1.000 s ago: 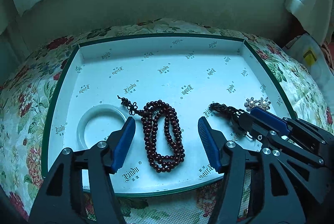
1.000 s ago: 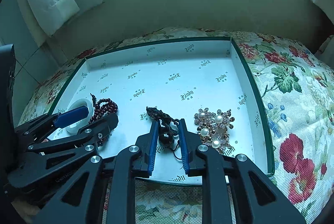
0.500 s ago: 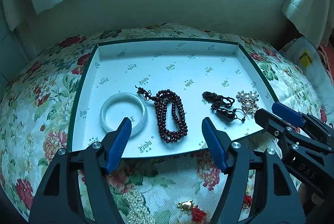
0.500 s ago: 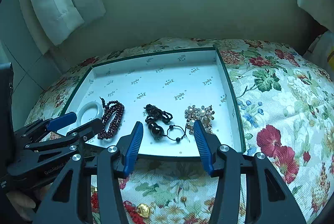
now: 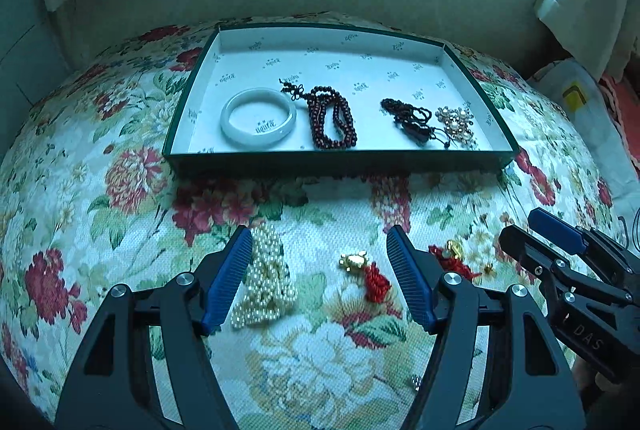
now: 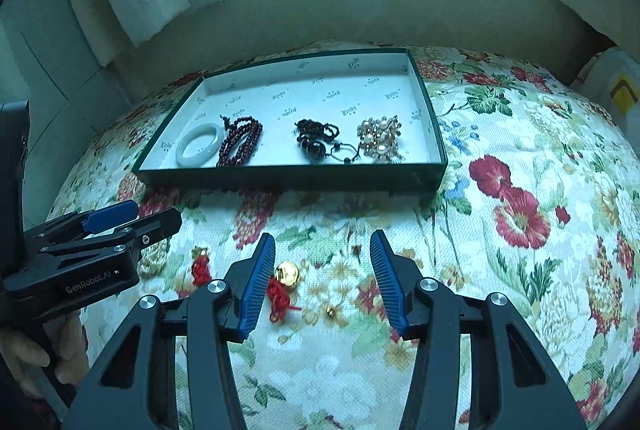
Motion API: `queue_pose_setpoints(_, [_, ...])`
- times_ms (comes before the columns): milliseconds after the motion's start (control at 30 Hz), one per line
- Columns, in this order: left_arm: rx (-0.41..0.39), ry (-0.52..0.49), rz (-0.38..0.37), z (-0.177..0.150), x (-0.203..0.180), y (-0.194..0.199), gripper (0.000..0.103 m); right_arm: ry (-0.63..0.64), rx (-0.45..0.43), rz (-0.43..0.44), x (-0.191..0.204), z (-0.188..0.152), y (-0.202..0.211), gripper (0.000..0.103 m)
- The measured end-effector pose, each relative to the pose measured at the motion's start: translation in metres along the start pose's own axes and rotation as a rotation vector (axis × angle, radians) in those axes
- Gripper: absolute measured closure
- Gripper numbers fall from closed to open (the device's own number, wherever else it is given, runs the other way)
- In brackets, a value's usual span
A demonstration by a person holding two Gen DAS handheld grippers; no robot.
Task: Organize jewelry
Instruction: 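Withdraw both tools from the box toward the remaining jewelry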
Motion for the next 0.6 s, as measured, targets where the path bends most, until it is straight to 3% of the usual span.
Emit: queue_pose_setpoints(600, [0.043, 0.035, 0.047, -0.065, 0.031, 0.033, 0.034, 0.119, 0.077, 0.114, 0.07, -0.057, 0.016, 0.062])
Point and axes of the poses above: each gripper's, at about its wrist camera, not at the fingertips, and y roughly against the way its jaws point, x to its left, z to its top, the point moved 2 cm from there along -y, roughly the way its jaws point, and after that the axes turned 14 degrees about y, right-handed, at the moved point
